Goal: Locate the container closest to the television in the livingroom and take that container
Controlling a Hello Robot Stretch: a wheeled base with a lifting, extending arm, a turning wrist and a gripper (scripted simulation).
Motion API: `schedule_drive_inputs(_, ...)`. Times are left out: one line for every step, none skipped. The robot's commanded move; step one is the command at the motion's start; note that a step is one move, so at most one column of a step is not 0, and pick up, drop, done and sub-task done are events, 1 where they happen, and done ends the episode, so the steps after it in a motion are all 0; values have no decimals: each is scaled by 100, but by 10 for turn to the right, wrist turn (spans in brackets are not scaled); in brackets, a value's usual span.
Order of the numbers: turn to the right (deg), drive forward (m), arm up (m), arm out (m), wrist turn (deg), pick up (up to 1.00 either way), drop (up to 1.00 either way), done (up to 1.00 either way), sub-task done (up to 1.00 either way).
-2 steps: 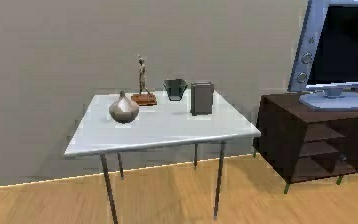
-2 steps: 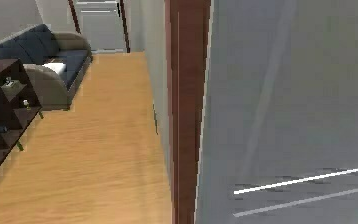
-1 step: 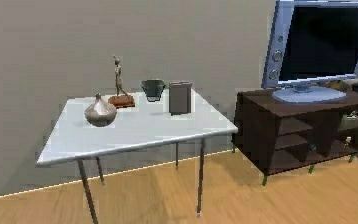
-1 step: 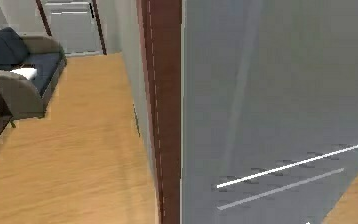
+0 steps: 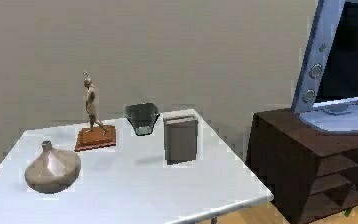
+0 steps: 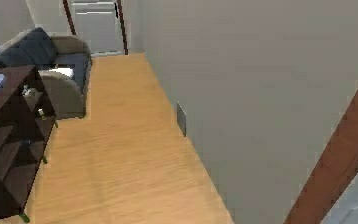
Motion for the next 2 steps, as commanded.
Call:
schedule_drive_inputs(450, 0, 0, 0, 0, 0, 0, 0, 0)
schedule_drive_inputs(150, 0, 0, 0, 0, 0, 0, 0, 0)
